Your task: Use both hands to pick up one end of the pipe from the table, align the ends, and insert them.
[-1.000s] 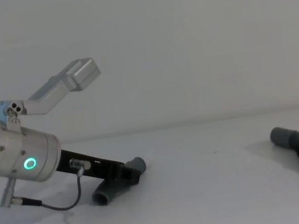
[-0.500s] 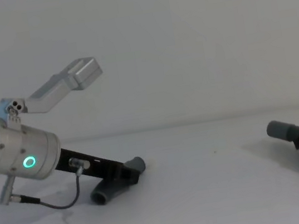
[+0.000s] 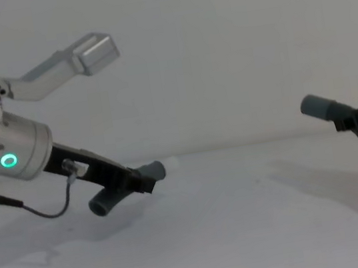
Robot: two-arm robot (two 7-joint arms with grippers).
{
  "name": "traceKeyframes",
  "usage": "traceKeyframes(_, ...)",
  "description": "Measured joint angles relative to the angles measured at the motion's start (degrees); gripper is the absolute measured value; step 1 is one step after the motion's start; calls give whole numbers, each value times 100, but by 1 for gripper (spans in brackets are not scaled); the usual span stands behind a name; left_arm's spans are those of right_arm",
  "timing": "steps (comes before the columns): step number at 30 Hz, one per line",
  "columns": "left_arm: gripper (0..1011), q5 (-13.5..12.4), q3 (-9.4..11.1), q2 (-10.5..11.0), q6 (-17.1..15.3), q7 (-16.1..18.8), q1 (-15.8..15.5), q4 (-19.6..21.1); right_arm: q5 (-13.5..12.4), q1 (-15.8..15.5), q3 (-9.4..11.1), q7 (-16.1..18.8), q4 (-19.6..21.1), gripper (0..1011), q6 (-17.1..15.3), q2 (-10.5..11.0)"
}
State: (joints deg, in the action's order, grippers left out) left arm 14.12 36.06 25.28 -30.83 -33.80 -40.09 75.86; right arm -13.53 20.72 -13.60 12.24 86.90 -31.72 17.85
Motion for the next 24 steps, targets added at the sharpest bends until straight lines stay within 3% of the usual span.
traceKeyframes(11, 358, -158, 225, 354, 392, -536, -209, 222, -152, 39, -18, 756, 135, 270, 568, 394)
traceKeyframes(24, 358, -209, 426, 671, 1194, -1131, -363, 349, -428, 171, -135, 1909, 126, 269, 1082, 948)
